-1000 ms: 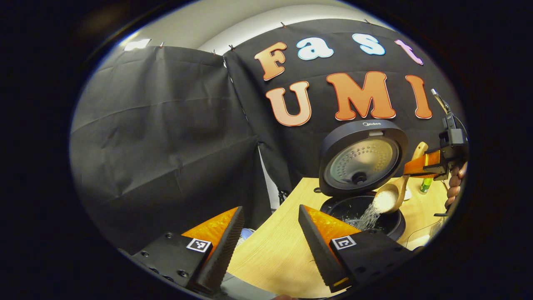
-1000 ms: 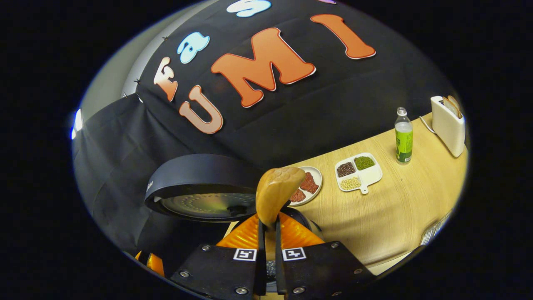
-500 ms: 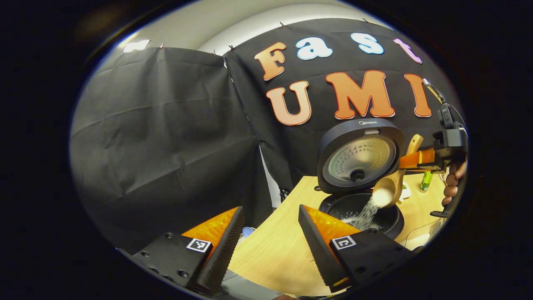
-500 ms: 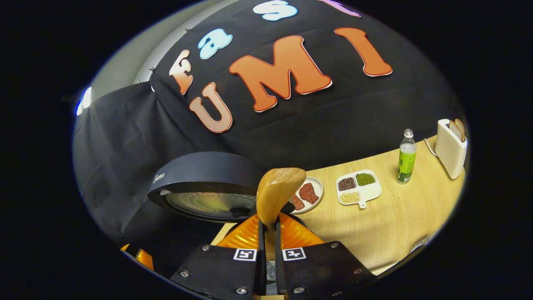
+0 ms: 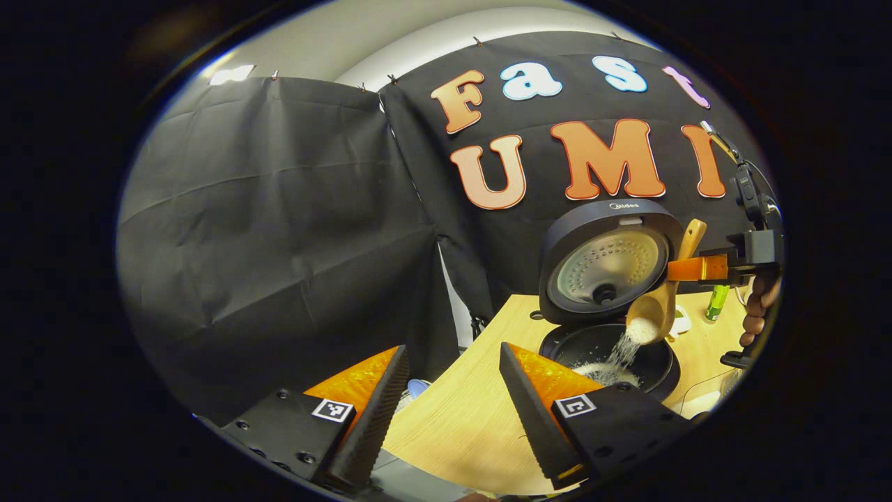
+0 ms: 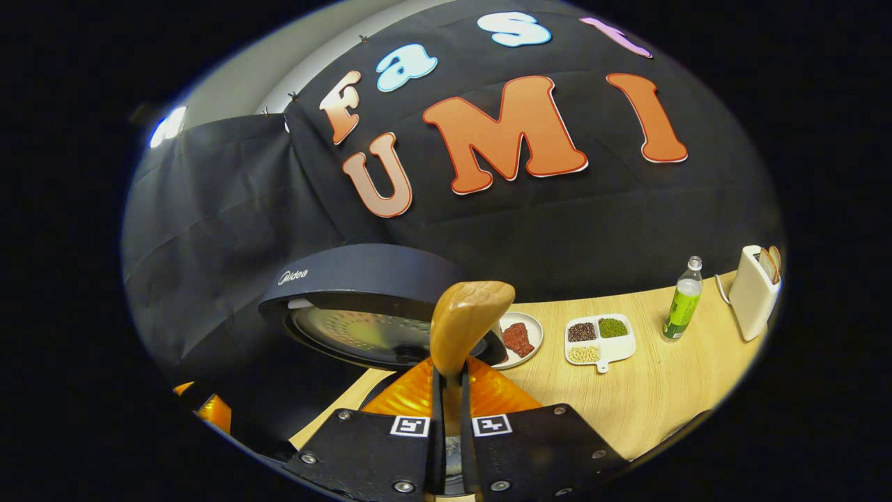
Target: Close the left gripper, press the button to open the rice cooker; take a wooden spoon from the chopstick holder with the right hand, scoop a spoonful of rice and pour it into the rice cooker, then put the wooden spoon back into the chopstick holder.
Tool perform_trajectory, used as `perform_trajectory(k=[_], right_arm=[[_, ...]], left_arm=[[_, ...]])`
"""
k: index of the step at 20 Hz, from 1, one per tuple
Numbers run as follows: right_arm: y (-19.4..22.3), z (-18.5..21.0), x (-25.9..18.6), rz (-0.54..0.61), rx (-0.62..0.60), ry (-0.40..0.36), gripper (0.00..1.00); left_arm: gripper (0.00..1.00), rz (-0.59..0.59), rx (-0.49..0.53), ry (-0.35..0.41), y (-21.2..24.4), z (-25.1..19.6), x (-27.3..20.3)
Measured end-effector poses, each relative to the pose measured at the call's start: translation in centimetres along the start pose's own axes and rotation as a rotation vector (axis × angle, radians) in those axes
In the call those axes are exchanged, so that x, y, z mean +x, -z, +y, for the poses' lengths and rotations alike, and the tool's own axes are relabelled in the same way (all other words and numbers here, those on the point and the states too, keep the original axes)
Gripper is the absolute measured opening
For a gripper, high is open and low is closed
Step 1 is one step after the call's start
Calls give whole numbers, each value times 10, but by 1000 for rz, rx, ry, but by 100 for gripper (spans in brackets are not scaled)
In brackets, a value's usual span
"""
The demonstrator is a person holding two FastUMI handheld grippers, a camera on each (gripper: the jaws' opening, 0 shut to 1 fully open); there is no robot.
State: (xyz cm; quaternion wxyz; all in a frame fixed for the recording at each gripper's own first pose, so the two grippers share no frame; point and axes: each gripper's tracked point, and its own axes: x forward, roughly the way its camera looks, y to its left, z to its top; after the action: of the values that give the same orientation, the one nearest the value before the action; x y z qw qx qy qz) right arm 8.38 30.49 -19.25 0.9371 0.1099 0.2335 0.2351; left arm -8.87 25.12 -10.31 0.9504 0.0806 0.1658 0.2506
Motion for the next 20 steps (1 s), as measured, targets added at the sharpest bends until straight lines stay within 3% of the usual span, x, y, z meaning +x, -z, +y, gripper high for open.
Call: perform_trajectory(k=[12,20], right_arm=[[12,35,1,-21,-269,-62,8],[15,62,-7,-74,-540,-121,8]], left_arm=[[90,21,10,-1,10,6,4],[90,31,18,0,15,5,8]])
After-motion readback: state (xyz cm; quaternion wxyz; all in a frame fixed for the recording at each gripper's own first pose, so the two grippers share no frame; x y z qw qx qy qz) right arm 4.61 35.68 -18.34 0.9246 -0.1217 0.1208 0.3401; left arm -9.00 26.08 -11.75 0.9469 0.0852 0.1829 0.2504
